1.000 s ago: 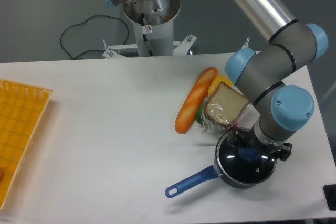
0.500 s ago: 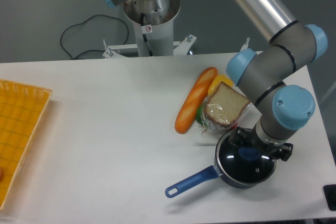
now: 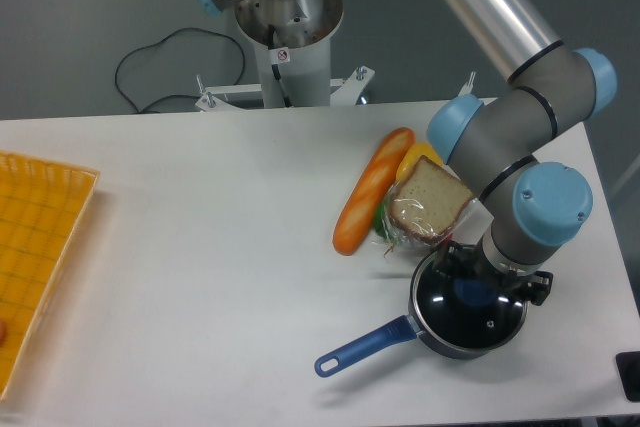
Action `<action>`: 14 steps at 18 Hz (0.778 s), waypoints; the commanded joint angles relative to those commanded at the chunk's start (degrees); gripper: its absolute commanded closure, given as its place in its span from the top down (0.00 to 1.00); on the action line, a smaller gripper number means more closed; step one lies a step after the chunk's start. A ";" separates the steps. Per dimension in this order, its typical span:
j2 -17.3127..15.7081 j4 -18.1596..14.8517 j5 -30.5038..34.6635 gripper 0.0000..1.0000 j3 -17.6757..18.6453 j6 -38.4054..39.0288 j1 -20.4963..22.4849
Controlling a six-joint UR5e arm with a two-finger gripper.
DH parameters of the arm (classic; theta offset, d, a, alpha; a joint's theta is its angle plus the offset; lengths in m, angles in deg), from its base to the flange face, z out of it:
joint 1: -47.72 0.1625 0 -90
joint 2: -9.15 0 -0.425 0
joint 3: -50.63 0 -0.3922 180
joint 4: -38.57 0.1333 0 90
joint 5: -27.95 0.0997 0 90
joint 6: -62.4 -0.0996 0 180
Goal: Open the lid
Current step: 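Lower the gripper around the blue lid knob, then close the gripper on the blue lid knob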
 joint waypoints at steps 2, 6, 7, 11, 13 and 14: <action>0.00 0.27 0.00 1.00 0.18 0.00 0.00; -0.35 0.35 0.00 1.00 0.97 0.00 0.00; -0.44 0.35 0.00 1.00 1.06 0.00 0.00; -0.44 0.35 0.00 0.97 1.14 0.00 0.00; -0.44 0.35 0.00 0.89 1.15 0.17 0.00; -0.44 0.35 0.00 0.87 1.15 0.26 0.00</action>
